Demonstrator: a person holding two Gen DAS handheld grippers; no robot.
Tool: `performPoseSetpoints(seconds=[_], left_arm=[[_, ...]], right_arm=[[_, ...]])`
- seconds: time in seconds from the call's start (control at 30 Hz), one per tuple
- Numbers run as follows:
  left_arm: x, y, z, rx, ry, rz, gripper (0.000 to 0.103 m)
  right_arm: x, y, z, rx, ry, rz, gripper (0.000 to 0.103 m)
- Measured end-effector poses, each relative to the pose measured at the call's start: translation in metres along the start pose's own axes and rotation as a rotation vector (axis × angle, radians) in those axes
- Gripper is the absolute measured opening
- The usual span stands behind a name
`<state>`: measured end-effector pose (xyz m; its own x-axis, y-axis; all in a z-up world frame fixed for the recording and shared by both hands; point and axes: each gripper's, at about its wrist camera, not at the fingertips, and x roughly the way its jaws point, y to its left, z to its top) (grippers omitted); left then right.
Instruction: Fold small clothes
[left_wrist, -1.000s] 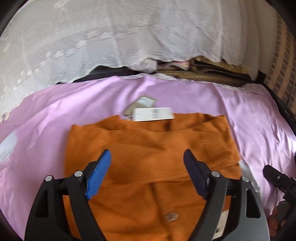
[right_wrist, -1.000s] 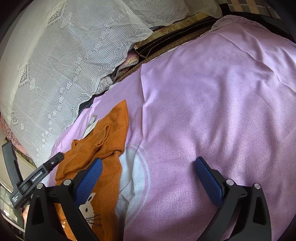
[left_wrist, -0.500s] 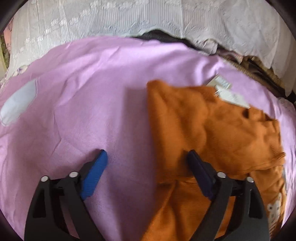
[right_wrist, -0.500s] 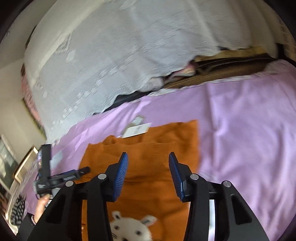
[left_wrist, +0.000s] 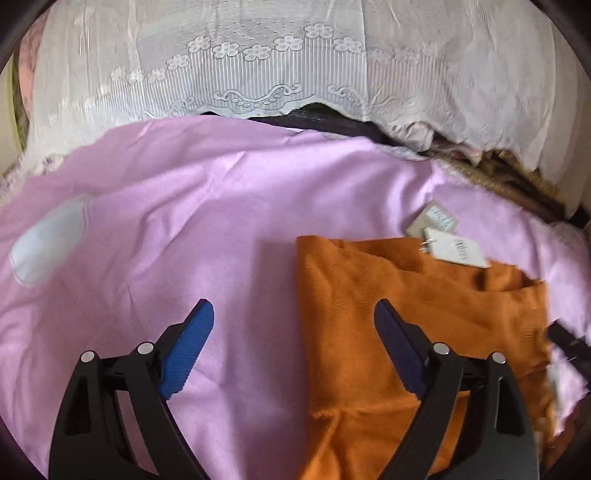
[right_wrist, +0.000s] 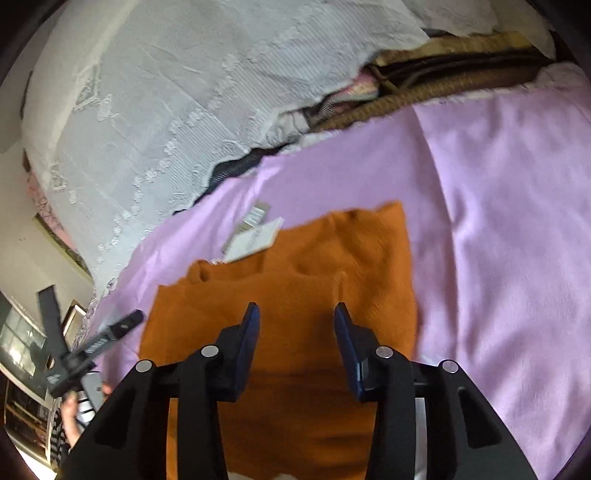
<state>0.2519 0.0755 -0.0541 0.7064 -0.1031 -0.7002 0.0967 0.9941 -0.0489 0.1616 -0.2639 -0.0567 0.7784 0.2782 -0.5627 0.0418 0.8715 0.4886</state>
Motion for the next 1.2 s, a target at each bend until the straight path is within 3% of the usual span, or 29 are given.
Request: performPoseSetpoints(seconds=[0.07, 0.13, 0.2, 0.23, 0.3, 0.37, 0.53, 0.63, 0.7, 0.83, 1.1, 1.2], left_arm=[[0.018, 0.000, -0.001, -0.001, 0.051, 0.035, 0.088], [0.034, 0.009, -0.003, -0.044, 0.115, 0.016, 0.090], [0.030, 0.010, -0.002, -0.046, 0.102, 0.019, 0.090], [0.029, 0.007, -0.003, -0.029, 0.093, 0.037, 0.091], [0.025, 0.005, -0.004, -0.022, 0.075, 0.047, 0.090], [0.012, 0.007, -0.006, -0.041, 0.030, 0.000, 0.089], [-0.005, -0.003, -0.010, -0.007, 0.004, -0.117, 0.089], [0.012, -0.017, -0.021, 0.069, 0.080, -0.052, 0.089], [0.021, -0.016, -0.022, 0.063, 0.114, -0.054, 0.091], [0.018, -0.012, -0.020, 0.044, 0.103, -0.056, 0.092], [0.006, -0.010, -0.032, 0.035, 0.095, -0.053, 0.092], [-0.002, -0.006, -0.039, 0.020, 0.099, -0.067, 0.092]], right_arm=[[0.007, 0.008, 0.009, -0.039, -0.010, -0.022, 0.043], [0.024, 0.004, 0.014, -0.053, 0.033, -0.064, 0.043], [0.041, -0.014, 0.012, -0.011, 0.093, -0.090, 0.039], [0.044, -0.025, 0.012, 0.032, 0.088, -0.052, 0.034], [0.034, -0.032, 0.015, 0.072, 0.063, -0.048, 0.033], [0.020, -0.029, 0.013, 0.056, -0.004, -0.074, 0.035], [0.006, -0.007, 0.005, -0.022, -0.036, -0.047, 0.039], [0.025, 0.004, -0.002, -0.095, 0.053, -0.087, 0.051], [0.035, 0.002, -0.004, -0.091, 0.092, -0.087, 0.053], [0.030, -0.007, -0.005, -0.053, 0.076, -0.037, 0.054], [0.008, -0.001, -0.012, -0.069, -0.006, -0.034, 0.056], [0.006, 0.004, -0.014, -0.092, 0.002, -0.043, 0.056]])
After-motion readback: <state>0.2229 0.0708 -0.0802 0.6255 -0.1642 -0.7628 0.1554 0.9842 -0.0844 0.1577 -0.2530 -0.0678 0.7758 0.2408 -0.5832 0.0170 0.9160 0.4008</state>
